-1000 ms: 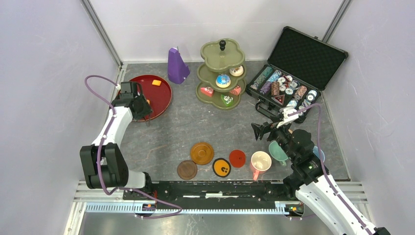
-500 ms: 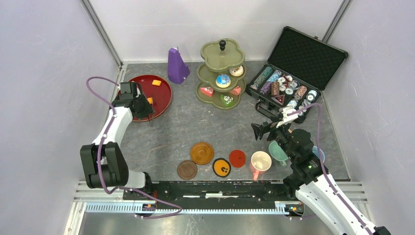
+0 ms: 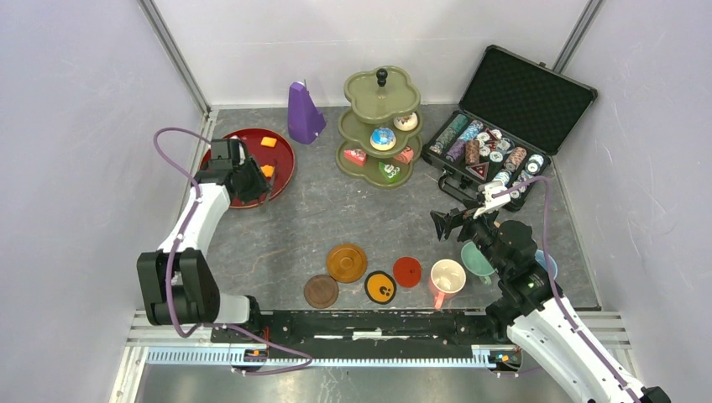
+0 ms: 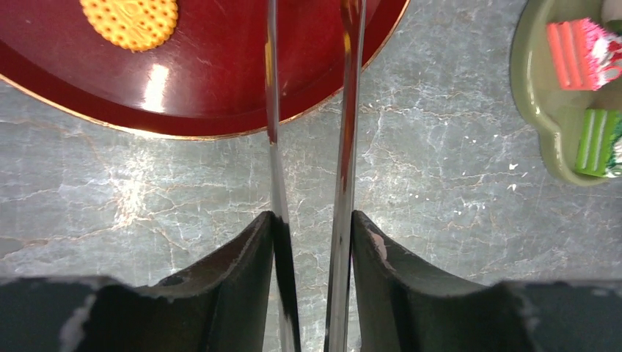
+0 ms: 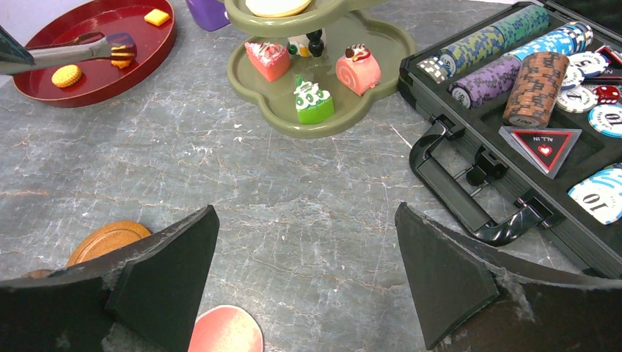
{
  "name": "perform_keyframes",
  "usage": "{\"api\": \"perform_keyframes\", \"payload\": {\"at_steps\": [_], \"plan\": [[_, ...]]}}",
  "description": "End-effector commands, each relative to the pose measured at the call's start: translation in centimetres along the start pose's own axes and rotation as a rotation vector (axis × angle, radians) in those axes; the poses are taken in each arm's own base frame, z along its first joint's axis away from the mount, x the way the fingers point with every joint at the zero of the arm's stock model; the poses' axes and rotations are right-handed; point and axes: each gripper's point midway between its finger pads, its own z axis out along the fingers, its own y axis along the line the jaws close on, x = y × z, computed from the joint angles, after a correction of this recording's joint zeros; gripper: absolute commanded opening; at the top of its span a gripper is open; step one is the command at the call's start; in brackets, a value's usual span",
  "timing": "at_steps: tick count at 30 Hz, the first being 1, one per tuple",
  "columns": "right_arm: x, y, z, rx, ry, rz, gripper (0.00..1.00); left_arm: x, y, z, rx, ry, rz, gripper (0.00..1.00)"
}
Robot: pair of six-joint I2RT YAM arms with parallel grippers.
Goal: Serve the afternoon tea
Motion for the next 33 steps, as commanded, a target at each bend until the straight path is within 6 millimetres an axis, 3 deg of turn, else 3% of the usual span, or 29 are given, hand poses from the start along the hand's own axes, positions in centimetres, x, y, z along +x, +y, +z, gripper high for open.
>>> {"api": "perform_keyframes", "payload": {"at_steps": [1, 13, 24, 33], "plan": [[-0.9, 0.2, 0.2, -0.007, -0.038, 0.008, 0.98, -3.7, -1.4, -3.7, 0.021, -0.144, -0.02, 0.51], [-0.8, 0.2, 0.1, -0.012, -0.041, 0.01, 0.98, -1.1, -0.6, -1.9, -0.03, -0.052, -0.221, 0.54], [-0.7, 0.1, 0.0, -0.007, -0.041, 0.009, 0.98, -1.9, -0.5, 0.6, -0.063, -0.037, -0.275, 0.5], [-0.8, 0.1, 0.2, -0.006, -0.036, -0.002, 0.98, -2.2, -0.5, 1.0, -0.066, -0.042, -0.267, 0.46]]}}
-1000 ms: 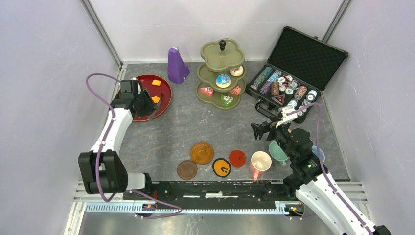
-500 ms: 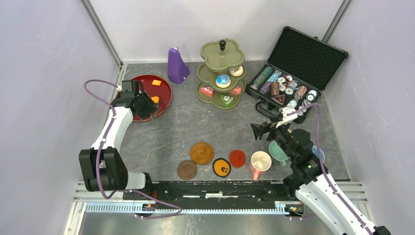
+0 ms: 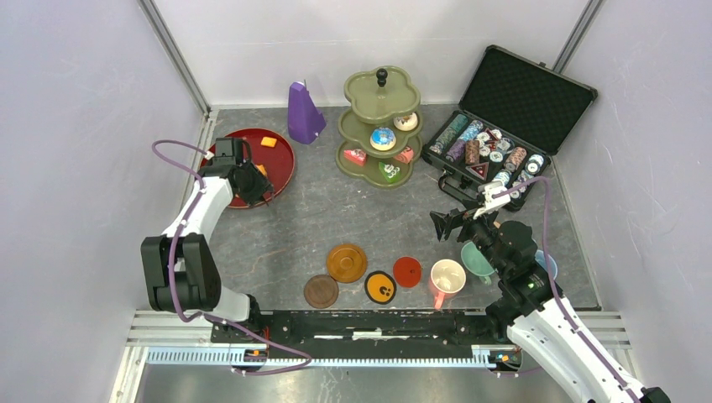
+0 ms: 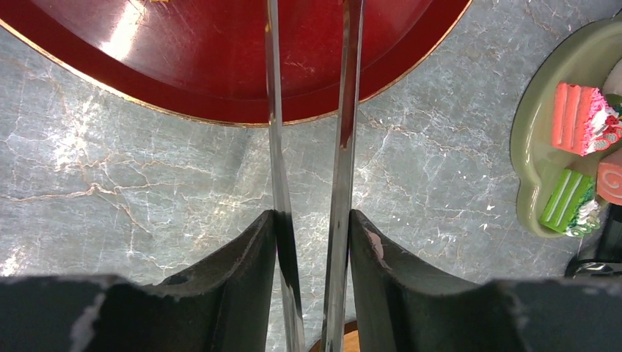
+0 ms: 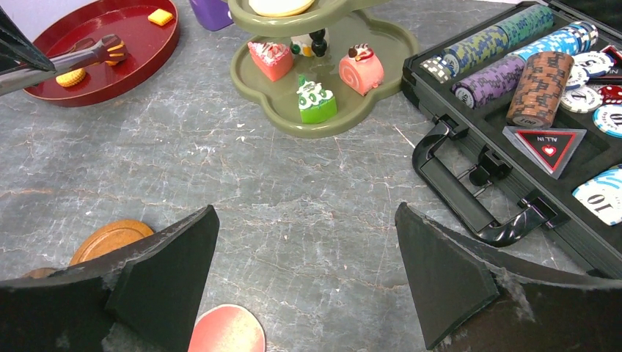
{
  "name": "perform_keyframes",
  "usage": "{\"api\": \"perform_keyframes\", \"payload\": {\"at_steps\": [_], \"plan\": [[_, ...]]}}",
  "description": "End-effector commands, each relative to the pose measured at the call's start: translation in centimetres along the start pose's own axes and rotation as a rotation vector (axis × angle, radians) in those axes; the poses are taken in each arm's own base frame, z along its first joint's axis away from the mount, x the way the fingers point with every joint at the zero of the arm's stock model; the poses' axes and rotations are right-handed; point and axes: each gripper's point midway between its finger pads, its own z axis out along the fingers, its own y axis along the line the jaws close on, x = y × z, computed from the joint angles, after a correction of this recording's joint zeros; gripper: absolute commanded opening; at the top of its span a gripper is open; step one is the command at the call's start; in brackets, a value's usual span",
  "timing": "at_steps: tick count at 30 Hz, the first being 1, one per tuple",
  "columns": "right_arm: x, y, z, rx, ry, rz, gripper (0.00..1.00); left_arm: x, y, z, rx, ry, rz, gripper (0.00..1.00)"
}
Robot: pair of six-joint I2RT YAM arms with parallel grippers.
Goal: Serve the afternoon tea
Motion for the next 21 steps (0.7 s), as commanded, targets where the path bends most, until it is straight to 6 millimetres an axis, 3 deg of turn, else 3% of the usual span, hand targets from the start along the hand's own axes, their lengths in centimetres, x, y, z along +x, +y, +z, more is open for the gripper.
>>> {"api": "perform_keyframes", "payload": {"at_steps": [1, 6, 12, 21], "plan": [[-0.9, 0.0, 0.3, 0.001, -0.034, -0.006, 0.98, -2.2, -1.5, -0.5, 0.035, -0.068, -0.022, 0.45], [-0.9, 0.0, 0.4, 0.001, -0.034, -0.009, 0.98, -2.4, -1.7, -0.6, 0.038, -0.07, -0.011, 0.33], [-0.8, -0.1, 0.4, 0.004, -0.03, -0.009, 0.98, -2.8, -1.7, -1.3, 0.043, -0.092, 0.006, 0.27], [-1.2, -0.2, 0.4, 0.009, -0.039, -0.015, 0.98, -3.8, -2.4, -4.4, 0.085, -0.16, 0.055, 0.22]]}}
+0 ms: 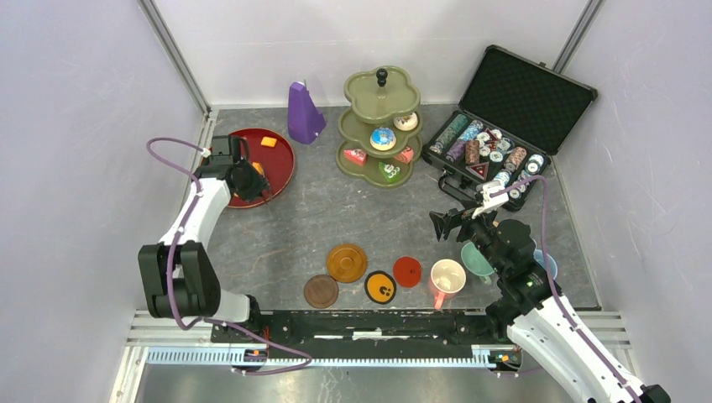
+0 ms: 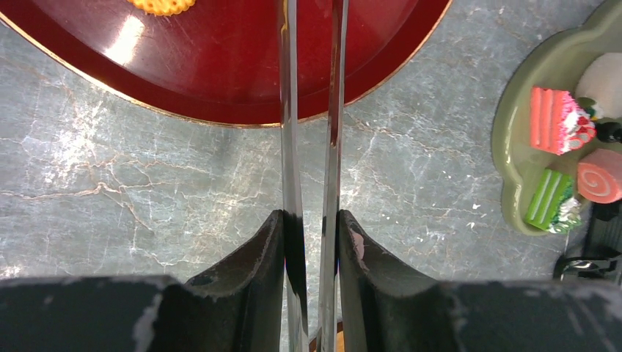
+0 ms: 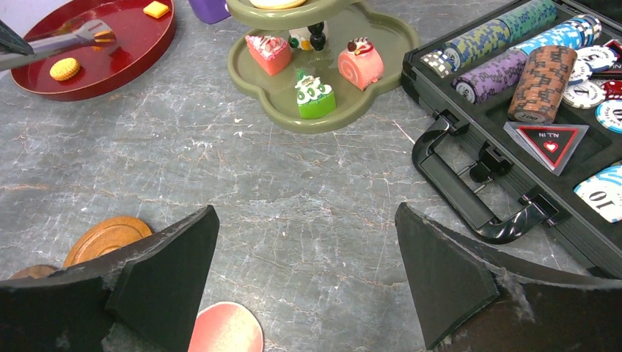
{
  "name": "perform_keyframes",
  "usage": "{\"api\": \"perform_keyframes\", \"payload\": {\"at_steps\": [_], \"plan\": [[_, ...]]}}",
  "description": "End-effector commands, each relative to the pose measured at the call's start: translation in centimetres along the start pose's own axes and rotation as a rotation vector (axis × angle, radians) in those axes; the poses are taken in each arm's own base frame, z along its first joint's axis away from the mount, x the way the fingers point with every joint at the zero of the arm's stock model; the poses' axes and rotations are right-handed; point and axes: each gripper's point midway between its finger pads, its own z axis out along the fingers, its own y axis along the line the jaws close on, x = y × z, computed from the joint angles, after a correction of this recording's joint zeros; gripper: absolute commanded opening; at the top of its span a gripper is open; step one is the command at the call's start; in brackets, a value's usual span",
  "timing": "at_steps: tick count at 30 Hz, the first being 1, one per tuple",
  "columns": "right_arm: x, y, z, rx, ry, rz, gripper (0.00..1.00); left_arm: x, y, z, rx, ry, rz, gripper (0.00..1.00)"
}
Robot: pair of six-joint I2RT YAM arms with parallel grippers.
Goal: Serve the afternoon tea
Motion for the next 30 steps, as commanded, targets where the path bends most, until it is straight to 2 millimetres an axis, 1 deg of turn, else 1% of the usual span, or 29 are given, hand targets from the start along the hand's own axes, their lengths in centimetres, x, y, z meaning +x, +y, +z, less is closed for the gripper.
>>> {"api": "perform_keyframes", "payload": {"at_steps": [1, 7, 13, 17, 21, 24, 26, 28, 30], "plan": [[-1.6, -0.1, 0.2, 0.006, -0.056, -0.013, 0.98, -3.4, -2.2, -3.7, 0.08, -0.137, 0.059, 0.22], [-1.6, -0.1, 0.2, 0.006, -0.056, -0.012, 0.98, -4.2, -3.5, -6.7, 0.142, -0.173, 0.102, 0.2], [-1.7, 0.0, 0.2, 0.004, -0.058, -0.009, 0.98, -5.0, -7.1, -10.6, 0.267, -0.21, 0.182, 0.18], [-1.8, 0.0, 0.2, 0.001, -0.061, -0.007, 0.98, -4.6, -11.4, -13.9, 0.385, -0.244, 0.286, 0.18], [-1.9, 0.0, 0.1, 0.002, -0.064, -0.006, 0.98, -3.0, -16.7, -17.4, 0.524, -0.272, 0.426, 0.18], [-2.0, 0.0, 0.0, 0.003, -0.067, -0.004, 0.98, -1.5, -20.6, -19.6, 0.637, -0.276, 0.493, 0.18], [-2.0, 0.0, 0.0, 0.004, -0.067, -0.002, 0.98, -0.7, -22.6, -20.5, 0.687, -0.275, 0.52, 0.18], [-2.0, -0.1, -0.1, 0.007, -0.068, -0.002, 0.98, 0.1, -24.1, -20.8, 0.72, -0.268, 0.538, 0.18], [-2.1, -0.1, -0.3, 0.01, -0.074, 0.0, 0.98, 0.9, -25.3, -20.3, 0.737, -0.243, 0.546, 0.18]]}}
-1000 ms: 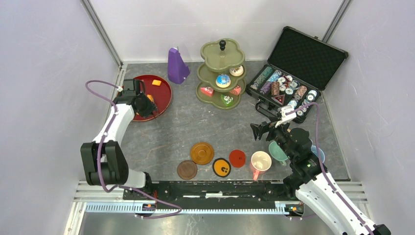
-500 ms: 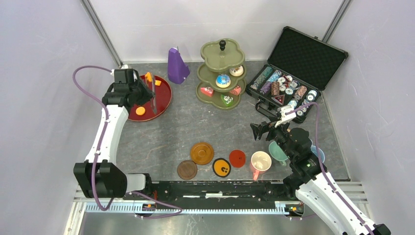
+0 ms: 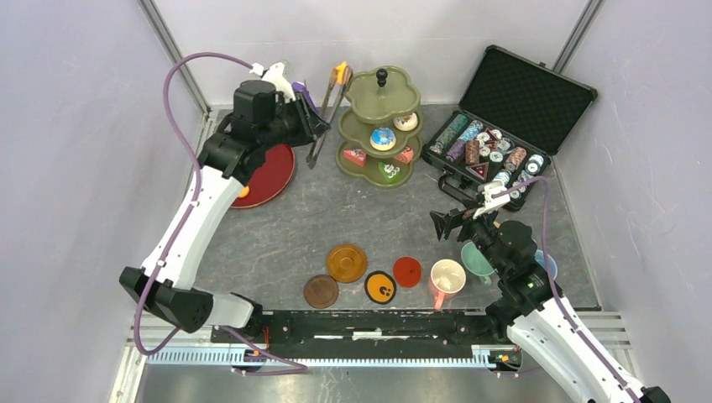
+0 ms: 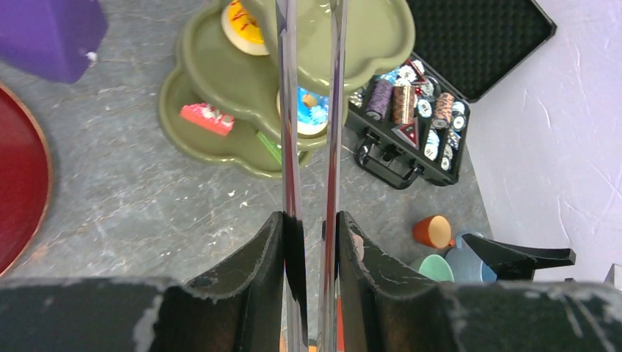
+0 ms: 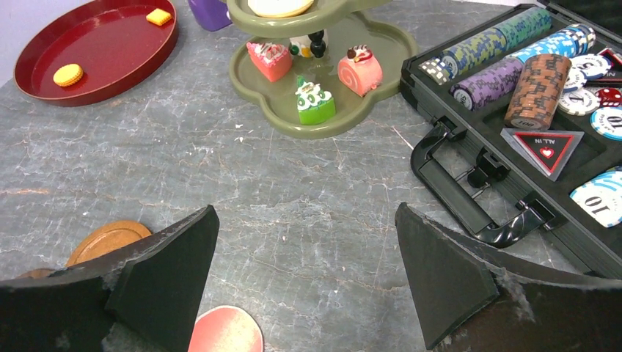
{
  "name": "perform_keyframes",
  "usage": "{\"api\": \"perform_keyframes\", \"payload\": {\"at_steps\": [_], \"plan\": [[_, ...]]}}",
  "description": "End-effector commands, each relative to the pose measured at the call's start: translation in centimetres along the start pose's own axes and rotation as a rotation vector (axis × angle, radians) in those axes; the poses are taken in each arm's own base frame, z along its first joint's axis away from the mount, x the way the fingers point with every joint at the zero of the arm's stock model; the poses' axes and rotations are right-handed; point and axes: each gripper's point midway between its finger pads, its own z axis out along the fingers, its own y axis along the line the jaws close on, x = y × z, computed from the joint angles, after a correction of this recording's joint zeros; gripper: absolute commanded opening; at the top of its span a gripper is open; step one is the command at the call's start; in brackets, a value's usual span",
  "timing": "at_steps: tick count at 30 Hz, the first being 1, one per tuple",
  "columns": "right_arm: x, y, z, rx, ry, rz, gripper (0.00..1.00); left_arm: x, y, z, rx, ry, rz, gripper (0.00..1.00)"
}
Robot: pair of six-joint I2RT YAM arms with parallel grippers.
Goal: Serve the afternoon tea
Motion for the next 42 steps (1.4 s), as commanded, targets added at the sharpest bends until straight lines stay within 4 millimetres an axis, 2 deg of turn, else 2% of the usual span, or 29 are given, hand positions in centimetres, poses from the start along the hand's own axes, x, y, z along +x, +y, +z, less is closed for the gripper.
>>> {"api": "perform_keyframes", "payload": {"at_steps": [1, 8, 13, 23, 27, 30, 35, 38, 42], "plan": [[-1.9, -0.2, -0.3, 0.015, -0.062, 0.003, 0.98, -1.2, -3.1, 1.8, 0.089, -0.026, 0.066, 0.19], [-2.1, -0.7, -0.8, 0.041, -0.062, -0.007, 0.98, 1.0, -4.9, 4.4, 0.123, 0.052, 0.07, 0.21], [-2.0, -0.7, -0.8, 0.042, -0.063, -0.008, 0.98, 2.5, -5.0, 5.2, 0.12, 0.099, 0.073, 0.24], [-1.8, -0.6, -0.6, 0.036, -0.058, -0.007, 0.98, 2.0, -4.4, 4.4, 0.088, 0.075, 0.089, 0.45], [-1.7, -0.6, -0.6, 0.032, -0.058, -0.003, 0.98, 1.3, -4.7, 3.8, 0.097, 0.049, 0.105, 0.54], [-1.8, -0.6, -0.7, 0.032, -0.058, -0.002, 0.98, 0.5, -4.8, 3.1, 0.095, 0.02, 0.121, 0.54], [-1.7, -0.6, -0.7, 0.034, -0.057, -0.004, 0.98, -2.0, -4.3, 0.4, 0.053, -0.092, 0.157, 0.51], [-1.7, -0.5, -0.6, 0.03, -0.056, -0.003, 0.98, -3.3, -2.4, -1.7, -0.044, -0.173, 0.163, 0.5], [-1.5, -0.4, -0.4, 0.02, -0.055, -0.003, 0.98, -3.4, 1.1, -4.0, -0.182, -0.225, 0.145, 0.5]]}}
